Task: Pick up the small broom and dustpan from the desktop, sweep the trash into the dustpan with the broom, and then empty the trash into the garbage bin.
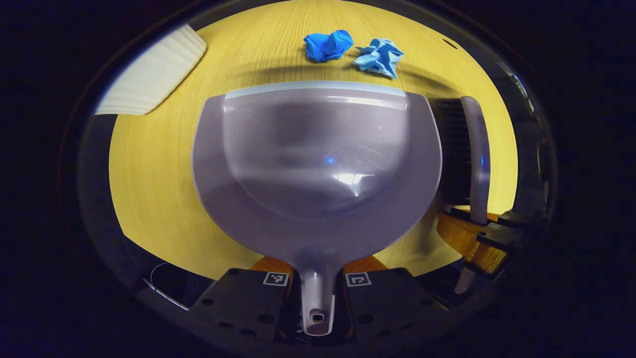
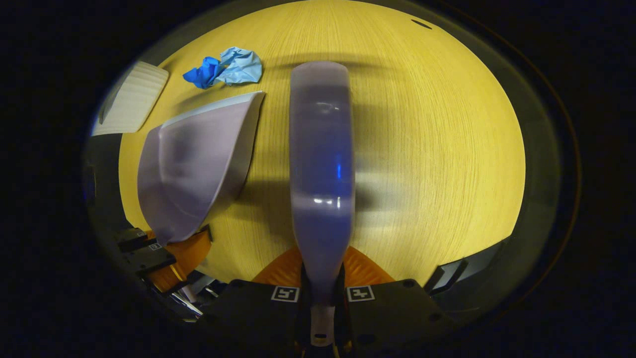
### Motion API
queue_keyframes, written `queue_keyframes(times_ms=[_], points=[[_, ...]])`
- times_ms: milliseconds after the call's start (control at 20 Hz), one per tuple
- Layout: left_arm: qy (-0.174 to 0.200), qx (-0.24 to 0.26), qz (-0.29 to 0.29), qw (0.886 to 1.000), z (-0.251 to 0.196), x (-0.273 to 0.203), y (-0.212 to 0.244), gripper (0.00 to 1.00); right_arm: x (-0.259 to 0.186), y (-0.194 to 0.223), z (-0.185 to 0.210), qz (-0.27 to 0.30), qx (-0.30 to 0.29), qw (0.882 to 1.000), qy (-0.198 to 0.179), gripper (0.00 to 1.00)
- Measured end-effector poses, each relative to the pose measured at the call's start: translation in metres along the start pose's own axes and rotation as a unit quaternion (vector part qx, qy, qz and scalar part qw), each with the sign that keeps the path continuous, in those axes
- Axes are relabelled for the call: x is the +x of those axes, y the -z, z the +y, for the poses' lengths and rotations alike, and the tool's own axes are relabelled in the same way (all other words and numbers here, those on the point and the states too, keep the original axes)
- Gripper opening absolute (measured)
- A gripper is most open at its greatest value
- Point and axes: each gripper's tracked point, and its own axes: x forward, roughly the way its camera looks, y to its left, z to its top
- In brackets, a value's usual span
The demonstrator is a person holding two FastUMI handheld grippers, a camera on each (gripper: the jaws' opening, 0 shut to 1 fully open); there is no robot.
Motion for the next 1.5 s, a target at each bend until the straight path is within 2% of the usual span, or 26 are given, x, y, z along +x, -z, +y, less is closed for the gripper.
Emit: queue_keyframes(times_ms=[150, 500, 700, 750, 900, 1000, 1100, 1150, 1200, 1300, 1350, 1400, 1500], points=[[0.029, -0.009, -0.014, 0.999, -0.003, -0.02, 0.007, 0.25, -0.014, -0.004, 0.005, -0.017, 0.003, 1.0, -0.019, 0.2], [0.022, -0.006, -0.069, 0.997, 0.011, -0.057, 0.029, 0.25, -0.067, -0.028, 0.003, -0.104, -0.012, 0.993, -0.044, 0.19], [0.02, -0.013, -0.132, 0.991, 0.022, -0.083, 0.04, 0.23, -0.085, -0.028, -0.007, -0.15, -0.02, 0.988, -0.038, 0.2], [0.018, -0.015, -0.145, 0.989, 0.024, -0.088, 0.044, 0.27, -0.087, -0.025, -0.009, -0.151, -0.019, 0.988, -0.039, 0.2], [0.015, -0.014, -0.163, 0.986, 0.029, -0.091, 0.05, 0.22, -0.086, -0.025, -0.013, -0.153, -0.026, 0.987, -0.035, 0.19], [-0.006, 0.013, -0.154, 0.988, 0.04, -0.09, 0.057, 0.27, -0.085, -0.041, -0.018, -0.15, -0.04, 0.987, -0.03, 0.2], [-0.035, 0.048, -0.141, 0.988, 0.054, -0.085, 0.055, 0.25, -0.083, -0.083, -0.028, -0.156, -0.072, 0.985, 0.001, 0.19], [-0.049, 0.067, -0.131, 0.988, 0.06, -0.082, 0.055, 0.27, -0.083, -0.114, -0.034, -0.173, -0.099, 0.98, 0.027, 0.19], [-0.067, 0.088, -0.121, 0.986, 0.069, -0.079, 0.052, 0.25, -0.085, -0.147, -0.04, -0.182, -0.14, 0.971, 0.059, 0.19], [-0.109, 0.136, -0.104, 0.979, 0.084, -0.072, 0.044, 0.25, -0.093, -0.196, -0.05, -0.18, -0.229, 0.949, 0.122, 0.19], [-0.127, 0.159, -0.097, 0.974, 0.09, -0.069, 0.039, 0.27, -0.094, -0.219, -0.046, -0.181, -0.265, 0.937, 0.137, 0.19], [-0.137, 0.174, -0.088, 0.971, 0.094, -0.064, 0.033, 0.25, -0.087, -0.235, -0.036, -0.179, -0.287, 0.931, 0.136, 0.2], [-0.139, 0.191, -0.066, 0.97, 0.097, -0.057, 0.028, 0.24, -0.065, -0.246, -0.017, -0.148, -0.322, 0.926, 0.128, 0.19]])
